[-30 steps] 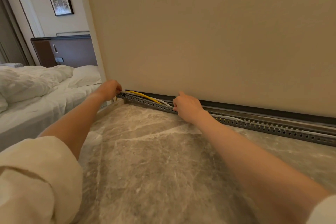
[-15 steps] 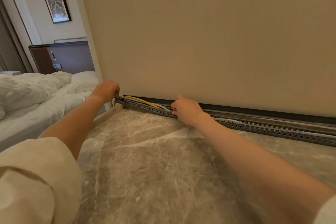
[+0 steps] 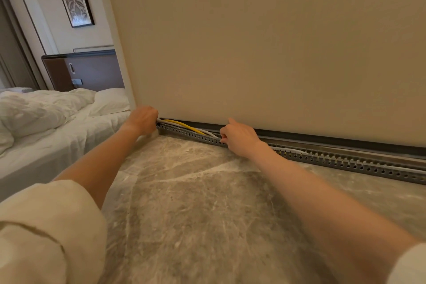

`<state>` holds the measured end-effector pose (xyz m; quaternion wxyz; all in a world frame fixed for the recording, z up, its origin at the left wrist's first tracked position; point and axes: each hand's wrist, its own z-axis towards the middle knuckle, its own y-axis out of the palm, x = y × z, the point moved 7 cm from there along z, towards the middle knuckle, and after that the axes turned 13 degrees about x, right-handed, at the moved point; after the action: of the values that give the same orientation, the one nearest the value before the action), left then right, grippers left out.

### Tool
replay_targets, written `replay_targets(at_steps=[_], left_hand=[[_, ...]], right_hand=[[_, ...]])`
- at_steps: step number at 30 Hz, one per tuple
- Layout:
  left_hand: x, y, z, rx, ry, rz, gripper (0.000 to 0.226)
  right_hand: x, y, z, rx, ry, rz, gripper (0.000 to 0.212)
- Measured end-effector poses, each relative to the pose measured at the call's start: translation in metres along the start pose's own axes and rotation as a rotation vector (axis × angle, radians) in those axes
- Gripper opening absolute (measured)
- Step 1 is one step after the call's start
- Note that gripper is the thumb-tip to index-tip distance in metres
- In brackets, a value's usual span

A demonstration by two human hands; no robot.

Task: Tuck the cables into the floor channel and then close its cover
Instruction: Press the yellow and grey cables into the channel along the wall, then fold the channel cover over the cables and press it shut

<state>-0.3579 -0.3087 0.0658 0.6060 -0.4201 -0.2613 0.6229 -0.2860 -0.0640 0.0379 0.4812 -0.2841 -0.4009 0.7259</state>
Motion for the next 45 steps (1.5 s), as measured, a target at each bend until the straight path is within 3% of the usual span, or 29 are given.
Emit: replay_targets(at_steps=[10,14,17,20,27,36,41,45], left_hand=[[0.007,0.001,-0.016,-0.006,-0.004,0.041,0.03],[0.027,-0.005,-0.017,0.101,0.035,-0.033,0.027],[0.037,-0.007,-0.021,0.141,-0.001,-0.09,0.025],[0.038,-0.005,-0.027,0.154,-0.041,-0.083,0.024],[0.038,0.013,-0.031,0.1,-0.034,-0.208,0.043],[0.044,0.005,-0.037,-0.018,-0.037,-0.202,0.044],[0.053,0.0,-0.04,-0.107,-0.059,-0.066,0.043],[0.076,-0.015,-0.042,-0.062,-0.04,-0.066,0.038]], right_hand=[[-0.007,0.0,-0.008,0.101,-0.052,-0.086,0.01],[-0.016,-0.003,0.001,0.176,-0.073,-0.017,0.03],[-0.032,0.003,0.012,0.107,-0.167,0.022,0.037],[-0.043,0.011,0.017,0.062,-0.205,-0.003,0.023],[-0.043,0.019,0.019,0.102,-0.152,0.05,0.023],[-0.037,0.021,0.023,0.006,-0.007,0.101,0.029],[-0.024,-0.005,0.01,-0.129,0.007,0.286,0.057],[0.014,-0.047,-0.024,0.013,0.068,0.304,0.053]])
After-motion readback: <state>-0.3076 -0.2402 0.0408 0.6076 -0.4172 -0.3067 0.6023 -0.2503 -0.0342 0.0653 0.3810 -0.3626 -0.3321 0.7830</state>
